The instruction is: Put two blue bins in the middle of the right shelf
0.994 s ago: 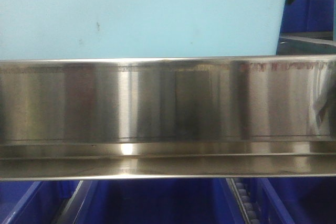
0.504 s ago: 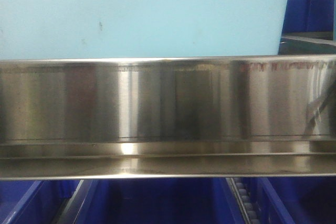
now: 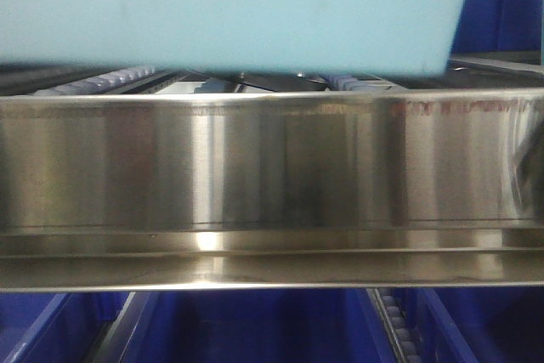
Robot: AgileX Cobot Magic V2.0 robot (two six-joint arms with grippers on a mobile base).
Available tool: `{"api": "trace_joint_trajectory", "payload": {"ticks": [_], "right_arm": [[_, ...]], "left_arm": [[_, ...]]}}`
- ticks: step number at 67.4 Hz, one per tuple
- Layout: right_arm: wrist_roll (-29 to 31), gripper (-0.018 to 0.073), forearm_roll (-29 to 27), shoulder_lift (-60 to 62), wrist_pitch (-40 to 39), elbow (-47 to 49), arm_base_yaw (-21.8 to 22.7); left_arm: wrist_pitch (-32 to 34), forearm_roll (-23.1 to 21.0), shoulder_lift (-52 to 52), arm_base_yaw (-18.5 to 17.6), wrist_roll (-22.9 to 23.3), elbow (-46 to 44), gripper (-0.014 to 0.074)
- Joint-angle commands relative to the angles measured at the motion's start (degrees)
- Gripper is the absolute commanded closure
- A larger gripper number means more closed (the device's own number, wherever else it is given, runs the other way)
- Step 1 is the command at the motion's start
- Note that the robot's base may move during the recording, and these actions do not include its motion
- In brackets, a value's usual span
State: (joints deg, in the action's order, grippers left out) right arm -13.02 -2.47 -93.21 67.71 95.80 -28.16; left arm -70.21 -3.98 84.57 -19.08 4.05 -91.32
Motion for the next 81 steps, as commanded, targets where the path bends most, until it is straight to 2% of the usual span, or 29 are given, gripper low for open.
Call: {"api": "trace_joint_trajectory", "payload": {"ticks": [1, 11, 26, 81], "right_arm": [[1.3, 0.0711, 3.64, 2.88, -0.11, 2.51, 0.28], [1.3, 0.0711, 6.13, 3.68, 2.25, 10.77, 0.28], [1.3, 0.0711, 6.26, 3.68, 2.25, 22.06, 0.28], [1.3, 0.0711, 6.26, 3.68, 2.25, 22.47, 0.28]], "left_arm": [[0.25, -3.2, -2.39, 0.05, -0.35, -4.96, 0.0707], [0.25, -4.45, -2.77, 0.05, -0.35, -11.59, 0.0707], [0.25, -6.0, -2.77, 0.05, -0.35, -17.31, 0.0707], [0.25, -6.0, -2.66, 0.05, -0.35, -17.33, 0.0707]]}}
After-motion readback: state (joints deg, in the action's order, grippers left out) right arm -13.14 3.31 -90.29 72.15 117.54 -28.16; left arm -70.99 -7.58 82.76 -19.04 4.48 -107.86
